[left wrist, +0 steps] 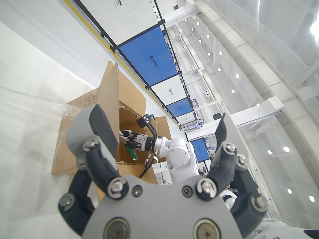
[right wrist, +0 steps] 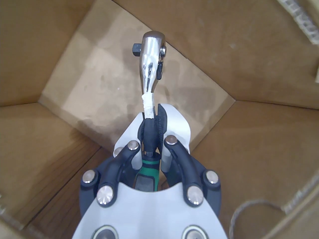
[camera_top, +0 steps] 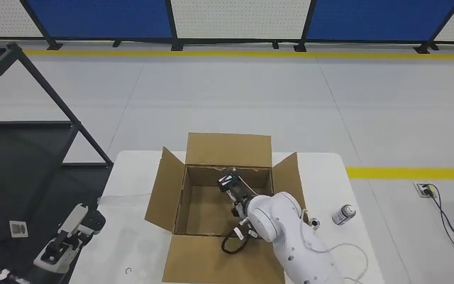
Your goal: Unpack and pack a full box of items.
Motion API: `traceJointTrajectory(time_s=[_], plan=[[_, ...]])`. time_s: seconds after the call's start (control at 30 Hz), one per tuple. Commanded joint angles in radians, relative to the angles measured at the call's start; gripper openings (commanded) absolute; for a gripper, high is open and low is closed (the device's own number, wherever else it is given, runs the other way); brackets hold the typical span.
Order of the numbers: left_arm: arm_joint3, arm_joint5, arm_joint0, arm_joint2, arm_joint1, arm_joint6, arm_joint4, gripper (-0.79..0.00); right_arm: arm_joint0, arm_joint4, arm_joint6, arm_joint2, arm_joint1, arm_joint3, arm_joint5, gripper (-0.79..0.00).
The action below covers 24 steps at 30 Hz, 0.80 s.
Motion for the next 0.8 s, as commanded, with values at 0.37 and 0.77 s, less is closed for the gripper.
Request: traceJointTrajectory(time_s=[0.37,0.77], plan=[[0.0,0.0,0.0,0.0,0.0,0.0,0.0,0.0,-0.199,0.03,-0.071,0.088,0.027,-0.48,0.003,-0.785],[0.0,0.0,0.0,0.0,0.0,0.0,0.0,0.0,-0.34,0.021,-0.105,0.171,0.039,-0.703,0.116,-0.785]])
